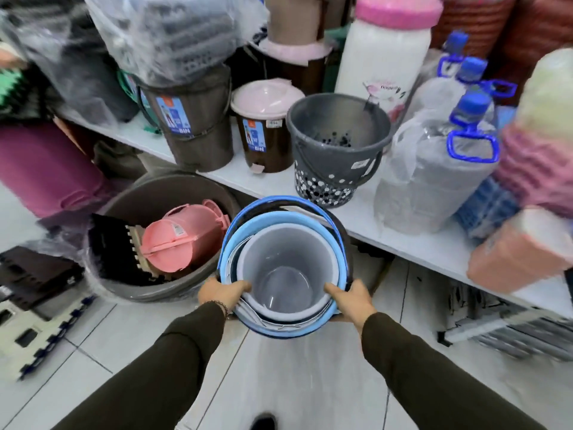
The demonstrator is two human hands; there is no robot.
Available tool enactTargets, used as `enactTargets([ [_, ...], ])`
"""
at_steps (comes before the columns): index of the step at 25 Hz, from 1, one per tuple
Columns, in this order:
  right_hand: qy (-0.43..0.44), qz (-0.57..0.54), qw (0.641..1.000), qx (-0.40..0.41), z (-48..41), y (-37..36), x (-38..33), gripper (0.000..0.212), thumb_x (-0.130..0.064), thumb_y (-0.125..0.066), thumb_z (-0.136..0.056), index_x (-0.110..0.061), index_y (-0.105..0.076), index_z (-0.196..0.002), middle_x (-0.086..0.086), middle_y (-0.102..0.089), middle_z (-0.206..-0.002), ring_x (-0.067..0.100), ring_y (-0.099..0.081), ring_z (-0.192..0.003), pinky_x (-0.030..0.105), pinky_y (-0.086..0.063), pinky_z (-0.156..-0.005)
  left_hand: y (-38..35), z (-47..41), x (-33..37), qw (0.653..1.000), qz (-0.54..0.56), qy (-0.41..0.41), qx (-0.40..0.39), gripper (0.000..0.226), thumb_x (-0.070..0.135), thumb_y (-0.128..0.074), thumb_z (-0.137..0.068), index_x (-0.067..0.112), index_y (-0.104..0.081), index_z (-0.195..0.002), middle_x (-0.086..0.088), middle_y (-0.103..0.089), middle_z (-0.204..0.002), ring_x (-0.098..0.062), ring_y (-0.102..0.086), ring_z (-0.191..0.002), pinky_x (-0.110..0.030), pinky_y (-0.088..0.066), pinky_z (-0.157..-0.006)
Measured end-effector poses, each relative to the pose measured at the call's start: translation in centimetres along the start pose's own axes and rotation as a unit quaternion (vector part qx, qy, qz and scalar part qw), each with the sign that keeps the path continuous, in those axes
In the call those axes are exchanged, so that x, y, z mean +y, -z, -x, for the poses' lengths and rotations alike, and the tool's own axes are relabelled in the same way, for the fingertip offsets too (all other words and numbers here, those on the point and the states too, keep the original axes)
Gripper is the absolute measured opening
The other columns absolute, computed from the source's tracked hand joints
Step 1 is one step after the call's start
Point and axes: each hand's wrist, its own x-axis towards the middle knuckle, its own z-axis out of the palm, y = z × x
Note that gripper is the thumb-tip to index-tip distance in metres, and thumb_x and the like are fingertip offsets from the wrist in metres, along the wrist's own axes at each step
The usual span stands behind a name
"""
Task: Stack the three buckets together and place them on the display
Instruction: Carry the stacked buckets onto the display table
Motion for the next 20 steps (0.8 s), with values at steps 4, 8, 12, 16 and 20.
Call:
enactTargets([
  [4,0.097,0.017,0.995,-0.014,9.5,3.3,-10.7,0.041,-0.018,-0.072,-0.085,-0.007,-0.051,-0.119,0.019,-0.068,-0.109,0.036,-0.073,-0.088,0.056,-0.062,-0.069,6.1,9.8,8.6,0.997,0.016,-0.069,0.038,0.060,0.029,-0.083,-0.054,0.013,-0.065,-0.109,-0.011,-0.071,-0.096,-0.030,-0.069,-0.085,-0.042,-0.059,-0.082],
  [8,0.209,0.065,0.976,-0.001,15.4,6.6,-21.2,0.046,-0.025,-0.073,-0.080,-0.005,-0.058,-0.119,0.018,-0.071,-0.109,0.035,-0.071,-0.096,0.054,-0.061,-0.080,9.8,15.7,17.8,0.985,0.025,-0.161,0.064,0.062,0.035,-0.082,-0.052,0.012,-0.066,-0.107,-0.009,-0.072,-0.097,-0.030,-0.069,-0.092,-0.045,-0.058,-0.088],
  [12,0.271,0.020,0.962,0.008,16.9,9.2,-31.7,0.045,-0.023,-0.071,-0.082,-0.007,-0.057,-0.121,0.016,-0.071,-0.109,0.034,-0.072,-0.095,0.056,-0.061,-0.076,10.3,16.6,29.1,0.967,0.027,-0.244,0.066,0.057,0.033,-0.083,-0.064,0.009,-0.067,-0.114,-0.011,-0.072,-0.111,-0.028,-0.066,-0.102,-0.035,-0.053,-0.092],
  [16,0.304,-0.005,0.950,0.075,13.7,10.5,-40.8,0.051,-0.026,-0.074,-0.080,-0.006,-0.054,-0.122,0.014,-0.071,-0.110,0.031,-0.072,-0.096,0.051,-0.062,-0.077,8.1,13.4,40.1,0.956,0.052,-0.289,0.014,0.055,0.031,-0.083,-0.064,0.012,-0.067,-0.113,-0.004,-0.068,-0.102,-0.019,-0.062,-0.080,-0.030,-0.051,-0.075],
  [20,0.257,-0.025,0.957,0.131,7.3,10.6,-46.1,0.051,-0.030,-0.076,-0.077,-0.005,-0.057,-0.117,0.014,-0.071,-0.102,0.030,-0.074,-0.083,0.047,-0.064,-0.058,4.0,6.4,48.4,0.958,0.010,-0.286,-0.035,0.056,0.039,-0.084,-0.062,0.009,-0.069,-0.106,-0.007,-0.071,-0.104,-0.019,-0.065,-0.078,-0.029,-0.050,-0.075],
])
